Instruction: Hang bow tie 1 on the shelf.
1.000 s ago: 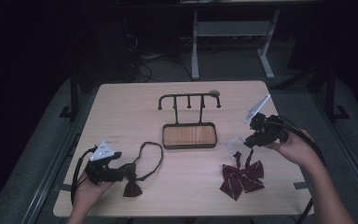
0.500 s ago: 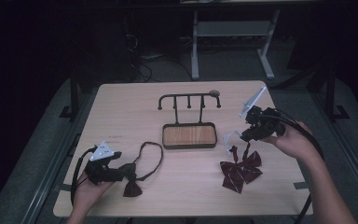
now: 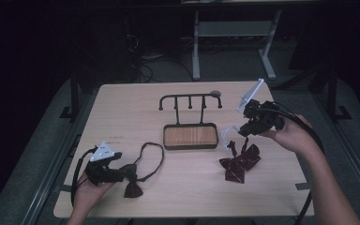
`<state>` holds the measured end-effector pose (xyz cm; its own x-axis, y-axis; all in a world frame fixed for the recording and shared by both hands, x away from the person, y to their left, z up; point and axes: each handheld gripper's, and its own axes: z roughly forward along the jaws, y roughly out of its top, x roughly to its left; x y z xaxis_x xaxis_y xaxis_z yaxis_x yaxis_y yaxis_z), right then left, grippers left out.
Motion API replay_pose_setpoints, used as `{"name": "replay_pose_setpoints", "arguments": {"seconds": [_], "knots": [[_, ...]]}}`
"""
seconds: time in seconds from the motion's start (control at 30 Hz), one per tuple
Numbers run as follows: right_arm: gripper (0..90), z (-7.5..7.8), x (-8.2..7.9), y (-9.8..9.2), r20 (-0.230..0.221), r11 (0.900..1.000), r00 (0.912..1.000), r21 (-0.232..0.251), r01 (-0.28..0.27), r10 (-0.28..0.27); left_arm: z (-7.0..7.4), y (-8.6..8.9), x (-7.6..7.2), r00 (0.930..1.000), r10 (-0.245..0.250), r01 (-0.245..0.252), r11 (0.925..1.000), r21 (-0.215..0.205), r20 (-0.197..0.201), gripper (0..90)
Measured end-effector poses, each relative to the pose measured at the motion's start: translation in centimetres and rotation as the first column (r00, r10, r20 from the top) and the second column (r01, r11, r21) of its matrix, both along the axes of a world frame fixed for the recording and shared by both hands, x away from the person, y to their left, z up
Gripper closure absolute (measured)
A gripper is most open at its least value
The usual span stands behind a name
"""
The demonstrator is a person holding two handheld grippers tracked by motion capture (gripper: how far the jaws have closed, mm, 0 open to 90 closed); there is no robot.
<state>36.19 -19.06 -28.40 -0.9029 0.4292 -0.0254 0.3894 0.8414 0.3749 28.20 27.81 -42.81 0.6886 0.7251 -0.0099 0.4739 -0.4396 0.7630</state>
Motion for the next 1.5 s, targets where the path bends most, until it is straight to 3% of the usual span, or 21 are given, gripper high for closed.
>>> {"name": "replay_pose_setpoints", "arguments": {"seconds": [0.47,1.2,1.5], "knots": [[83.8,1.5,1.1,1.0,-0.004,0.999,0.9998,0.03,-0.019,0.019,0.0,0.0,0.0,1.0,-0.004,0.004,1.0,-0.003,-0.003,26.9],[83.8,3.4,3.5,2.4,0.003,1.0,1.0,0.008,0.002,-0.002,0.0,0.0,0.0,1.0,0.0,0.0,1.0,-0.01,-0.007,26.9],[83.8,3.5,4.8,2.6,-0.004,1.0,0.9998,0.006,0.022,-0.022,0.0,-0.1,0.0,1.0,-0.002,0.002,1.0,-0.005,-0.003,26.9]]}}
